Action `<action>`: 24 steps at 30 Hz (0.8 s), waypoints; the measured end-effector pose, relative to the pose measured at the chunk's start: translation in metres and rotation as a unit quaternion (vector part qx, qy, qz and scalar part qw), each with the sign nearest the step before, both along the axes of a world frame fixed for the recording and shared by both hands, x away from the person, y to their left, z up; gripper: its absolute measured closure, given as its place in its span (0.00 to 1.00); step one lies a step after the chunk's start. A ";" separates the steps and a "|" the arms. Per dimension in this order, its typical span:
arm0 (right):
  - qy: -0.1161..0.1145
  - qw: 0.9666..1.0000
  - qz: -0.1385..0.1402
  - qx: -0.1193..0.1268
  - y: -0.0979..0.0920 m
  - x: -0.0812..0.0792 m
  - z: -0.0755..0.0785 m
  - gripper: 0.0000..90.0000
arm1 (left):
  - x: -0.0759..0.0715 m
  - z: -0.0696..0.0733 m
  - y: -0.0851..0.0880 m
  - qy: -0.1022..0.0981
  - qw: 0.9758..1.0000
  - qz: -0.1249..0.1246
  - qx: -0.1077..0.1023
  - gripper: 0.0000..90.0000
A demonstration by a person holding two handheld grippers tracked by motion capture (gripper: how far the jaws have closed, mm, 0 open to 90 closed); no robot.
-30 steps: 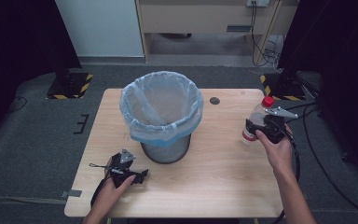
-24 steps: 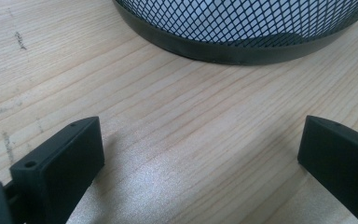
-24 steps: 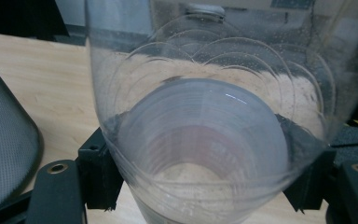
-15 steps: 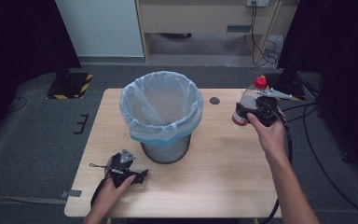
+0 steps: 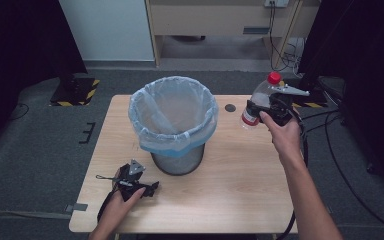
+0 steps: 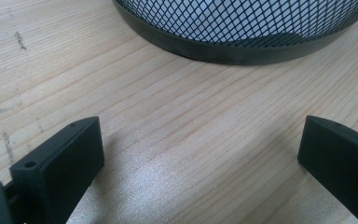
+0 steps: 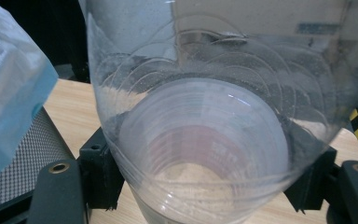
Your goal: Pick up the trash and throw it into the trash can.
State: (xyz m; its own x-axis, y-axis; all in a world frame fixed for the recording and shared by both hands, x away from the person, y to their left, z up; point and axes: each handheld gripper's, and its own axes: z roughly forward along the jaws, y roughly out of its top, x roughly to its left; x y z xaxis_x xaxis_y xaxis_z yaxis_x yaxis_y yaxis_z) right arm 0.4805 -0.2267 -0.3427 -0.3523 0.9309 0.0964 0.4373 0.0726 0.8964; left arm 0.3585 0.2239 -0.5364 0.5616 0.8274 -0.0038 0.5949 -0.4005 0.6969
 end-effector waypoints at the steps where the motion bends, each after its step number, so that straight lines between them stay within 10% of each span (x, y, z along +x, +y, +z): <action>1: -0.002 1.000 0.001 0.007 0.000 0.000 0.001 0.31 | 0.000 0.000 0.000 0.000 1.000 0.000 0.000 0.00; 24: -0.041 0.997 0.021 0.056 0.006 -0.012 0.051 0.31 | 0.000 0.000 0.000 0.000 1.000 0.001 0.000 0.00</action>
